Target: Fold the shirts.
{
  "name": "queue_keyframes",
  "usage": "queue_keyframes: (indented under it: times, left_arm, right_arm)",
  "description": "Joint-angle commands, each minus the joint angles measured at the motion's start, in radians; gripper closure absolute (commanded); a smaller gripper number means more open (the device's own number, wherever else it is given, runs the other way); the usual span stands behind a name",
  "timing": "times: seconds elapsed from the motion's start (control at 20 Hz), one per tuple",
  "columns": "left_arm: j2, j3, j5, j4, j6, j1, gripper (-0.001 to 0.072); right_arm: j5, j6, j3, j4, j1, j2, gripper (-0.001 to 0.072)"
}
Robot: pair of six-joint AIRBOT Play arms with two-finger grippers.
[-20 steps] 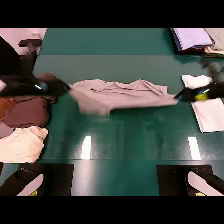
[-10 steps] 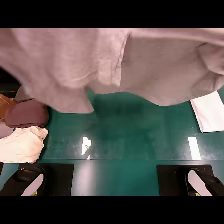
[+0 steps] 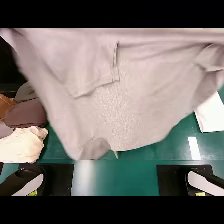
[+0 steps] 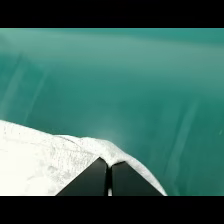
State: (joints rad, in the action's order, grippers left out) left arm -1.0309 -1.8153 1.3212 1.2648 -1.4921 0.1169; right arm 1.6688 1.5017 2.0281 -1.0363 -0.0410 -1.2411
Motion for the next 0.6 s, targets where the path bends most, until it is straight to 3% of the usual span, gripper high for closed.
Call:
queue_keyframes:
  times: [0.0,0.3,0.35,0.4,0.45,0.55]
  left_arm:
    - [-0.214,0.109,0.021,0.038,0.008,0.0,0.0685]
    - [-0.546,0.158,-0.146,0.046,0.005,-0.002,0.0684]
    - [-0.565,0.158,-0.16,0.045,0.003,-0.002,0.0666]
    - [-0.575,0.159,-0.168,0.045,0.003,-0.002,0.0388]
    - [-0.574,0.157,-0.169,0.046,-0.001,-0.002,0.0138]
    - [-0.567,0.137,-0.117,0.048,0.005,-0.007,0.0225]
  right_arm:
    - [0.102,0.041,0.014,-0.131,0.136,-0.25,0.07]
    - [-0.047,0.003,-0.035,-0.134,0.186,-0.572,0.0699]
    - [-0.047,-0.01,-0.019,-0.133,0.179,-0.603,0.0672]
    - [-0.045,-0.013,0.0,-0.125,0.175,-0.626,0.045]
    - [-0.046,-0.027,0.01,-0.09,0.16,-0.635,0.0302]
    - [-0.034,-0.058,0.009,0.021,0.121,-0.632,0.0303]
